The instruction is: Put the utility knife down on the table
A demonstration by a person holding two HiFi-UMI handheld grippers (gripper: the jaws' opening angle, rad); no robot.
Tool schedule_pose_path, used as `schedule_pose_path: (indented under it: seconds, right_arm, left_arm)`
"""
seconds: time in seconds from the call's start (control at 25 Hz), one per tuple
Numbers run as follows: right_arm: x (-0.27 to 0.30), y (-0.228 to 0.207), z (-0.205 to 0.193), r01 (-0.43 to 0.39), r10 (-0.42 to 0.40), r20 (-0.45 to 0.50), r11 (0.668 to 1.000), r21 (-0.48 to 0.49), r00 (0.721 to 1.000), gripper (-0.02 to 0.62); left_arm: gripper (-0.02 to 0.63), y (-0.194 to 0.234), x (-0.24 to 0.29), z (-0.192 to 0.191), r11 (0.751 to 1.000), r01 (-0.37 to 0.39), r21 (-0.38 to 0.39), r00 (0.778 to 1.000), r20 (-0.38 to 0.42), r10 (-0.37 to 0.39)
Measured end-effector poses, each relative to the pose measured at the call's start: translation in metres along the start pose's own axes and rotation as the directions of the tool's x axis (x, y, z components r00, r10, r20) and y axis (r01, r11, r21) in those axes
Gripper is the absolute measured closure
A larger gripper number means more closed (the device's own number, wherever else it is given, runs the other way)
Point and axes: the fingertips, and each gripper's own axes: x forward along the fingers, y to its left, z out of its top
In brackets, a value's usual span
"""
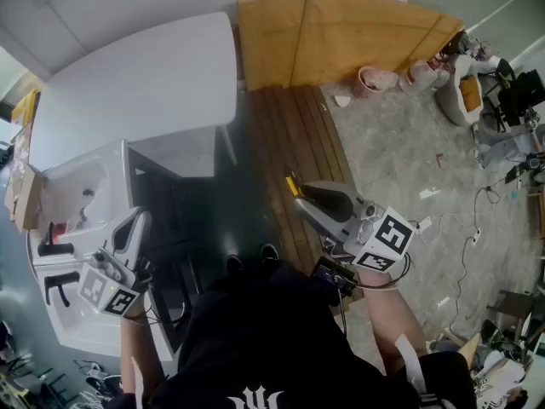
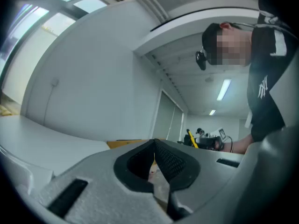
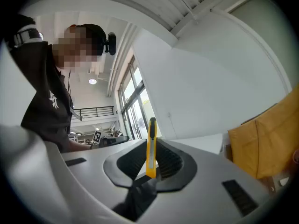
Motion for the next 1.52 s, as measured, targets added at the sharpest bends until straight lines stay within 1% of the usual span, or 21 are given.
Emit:
schedule_pose_path:
  seconds: [0.08,0.2,0.32,0.44,0.6,0.76,0.88,1.0,1.08,1.24,1.36,1.52]
  right_arm:
    - [-0.004,0.01,0.003,0.02,-0.021,0.004,1.0,0.012,1.0,0.543]
    - [0.004,0.025,0.004,0.023,-0.023,-0.001,1.0,0.004,1.0,0.543]
    - [0.02,0.041,0.004,0.007,-0.008,-0.026,0.999,-0.041,1.0,0.543]
    - [0.025,0.05,0.008,-0.012,0.012,-0.015,0.999,-0.031,1.0,0.543]
    - [0.02,0.051,0.012,-0.006,0.006,-0.001,1.0,-0.029,1.0,0.541]
    - [0.011,0.043,0.026,0.008,-0.007,0.034,1.0,-0.014,0.999,0.541]
    - [0.011,0.039,0.032,0.006,-0.006,0.029,1.0,-0.007,1.0,0.541]
    - [0.004,0.037,0.02,0.008,-0.008,0.0,1.0,-0.014,1.0,0.541]
    - [-0.007,0.038,0.014,0.019,-0.019,-0.007,1.0,-0.017,1.0,0.541]
    - [-0.024,0.038,0.006,0.046,-0.046,-0.019,0.999,-0.029,0.999,0.541]
    - [-0.046,0.027,0.009,0.086,-0.088,-0.048,0.995,-0.039,0.995,0.541]
    - [-0.086,0.014,0.013,0.153,-0.153,-0.042,0.988,-0.01,0.987,0.541]
  left_arm:
    - [0.6,-0.013,0.009,0.007,0.999,0.044,-0.024,0.999,0.009,-0.044]
    - [0.6,-0.026,0.012,0.01,0.996,0.09,-0.018,0.996,-0.003,-0.09]
    - [0.6,-0.027,0.002,0.01,0.993,0.109,-0.042,0.994,0.01,-0.108]
    - [0.6,-0.027,-0.004,0.013,0.992,0.119,-0.053,0.993,0.023,-0.118]
    - [0.6,-0.04,-0.003,0.016,0.99,0.142,-0.006,0.99,0.01,-0.141]
    - [0.6,-0.052,0.005,0.026,0.987,0.16,0.017,0.987,-0.006,-0.16]
    - [0.6,-0.055,0.01,0.037,0.987,0.162,0.011,0.987,0.001,-0.162]
    - [0.6,-0.065,0.012,0.032,0.984,0.18,-0.009,0.983,0.022,-0.18]
    - [0.6,-0.079,0.013,0.023,0.977,0.213,-0.023,0.977,0.028,-0.212]
    - [0.6,-0.098,0.01,0.006,0.967,0.251,-0.034,0.968,0.007,-0.251]
    - [0.6,-0.105,0.011,0.005,0.963,0.269,-0.035,0.963,-0.003,-0.269]
    - [0.6,-0.111,0.009,0.002,0.96,0.279,-0.041,0.96,-0.001,-0.279]
